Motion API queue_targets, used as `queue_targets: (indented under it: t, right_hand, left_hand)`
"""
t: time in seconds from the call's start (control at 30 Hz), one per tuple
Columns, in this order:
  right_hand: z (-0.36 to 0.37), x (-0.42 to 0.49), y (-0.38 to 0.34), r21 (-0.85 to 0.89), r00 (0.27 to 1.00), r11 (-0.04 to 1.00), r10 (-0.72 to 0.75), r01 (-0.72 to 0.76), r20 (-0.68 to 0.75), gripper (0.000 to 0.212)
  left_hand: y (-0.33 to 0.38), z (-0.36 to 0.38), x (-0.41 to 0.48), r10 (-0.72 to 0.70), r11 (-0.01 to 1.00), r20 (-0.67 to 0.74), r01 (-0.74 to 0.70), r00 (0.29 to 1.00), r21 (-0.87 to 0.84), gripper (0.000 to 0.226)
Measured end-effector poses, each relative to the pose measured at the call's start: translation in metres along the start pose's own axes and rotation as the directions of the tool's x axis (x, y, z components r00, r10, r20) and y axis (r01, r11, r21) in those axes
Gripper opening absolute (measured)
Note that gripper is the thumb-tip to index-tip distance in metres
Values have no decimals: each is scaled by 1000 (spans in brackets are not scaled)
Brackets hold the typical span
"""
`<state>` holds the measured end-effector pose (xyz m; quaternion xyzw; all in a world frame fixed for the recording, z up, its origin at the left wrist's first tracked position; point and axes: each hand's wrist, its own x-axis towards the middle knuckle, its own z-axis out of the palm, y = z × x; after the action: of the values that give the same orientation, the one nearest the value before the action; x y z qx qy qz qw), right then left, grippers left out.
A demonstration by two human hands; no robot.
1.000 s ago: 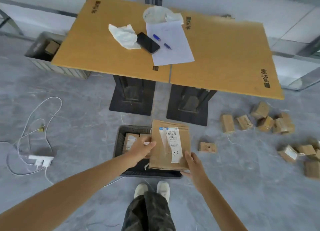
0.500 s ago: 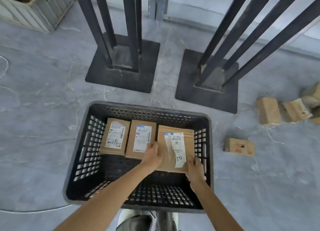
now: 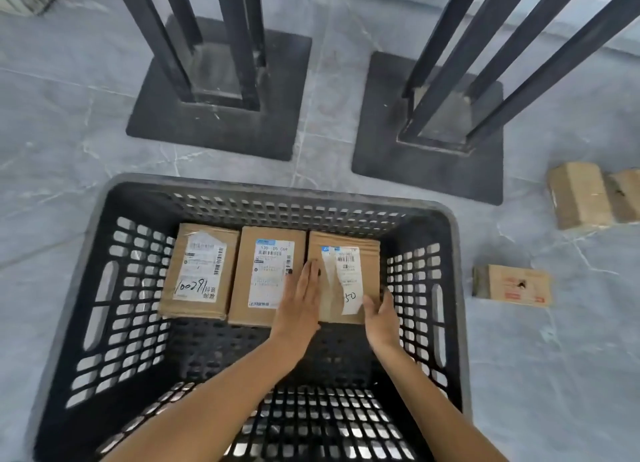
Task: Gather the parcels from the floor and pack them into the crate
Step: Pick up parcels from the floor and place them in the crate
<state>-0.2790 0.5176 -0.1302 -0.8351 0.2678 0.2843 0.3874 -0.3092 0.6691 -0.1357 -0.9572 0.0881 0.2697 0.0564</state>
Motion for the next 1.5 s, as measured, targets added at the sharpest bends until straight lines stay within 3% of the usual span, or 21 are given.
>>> queue_targets:
  t: [0.1,0.27,0.43,0.6,0.73,0.83,1.0,1.1,1.2,1.5]
  right_hand:
    - [-23,-26,-16,-89,1000,996,4,-4,0,63]
    - [-83,-113,-81,-157,979,967,-202,201,9,47]
    - [-174,-227,-185,-124,946,938,-318,324,61,34]
    - [-288,-349,-299,8,905,906,-423,424,-46,27]
    - [-378,-441,-367,69,851,854,-502,516,-153,17]
    - [-432,-496,-392,71,798,810,-552,582,-241,25]
    - [-500,-556,-387,107,736,772,-541,626,-407,17]
    - [-532,-573,-359,90,685,770,-501,632,-528,12]
    - [-569,-587,-321,116,674,795,-414,595,-611,19]
    - [-707,-614,-217,161,528,749,-281,643,-801,19]
  left_hand:
    - [-15,-31,-19,14,999,-2,-14,1000,-49,88]
    - [-37,-135,-84,70,997,54,-72,996,42,57]
    - [-56,-299,-168,62,998,15,-62,998,22,38]
    - [-77,-485,-242,102,993,-32,-100,994,61,26]
    - [-84,-638,-297,59,990,-188,-82,980,-116,30]
    - [-76,-722,-335,73,981,-338,-128,938,-145,28]
    - [-39,-809,-373,211,952,-536,-296,817,-75,24]
    - [-8,-830,-385,270,923,-626,-383,732,-49,26]
    - [33,-840,-399,326,883,-668,-467,668,-36,31]
    - [152,-872,-414,418,828,-794,-545,442,133,33]
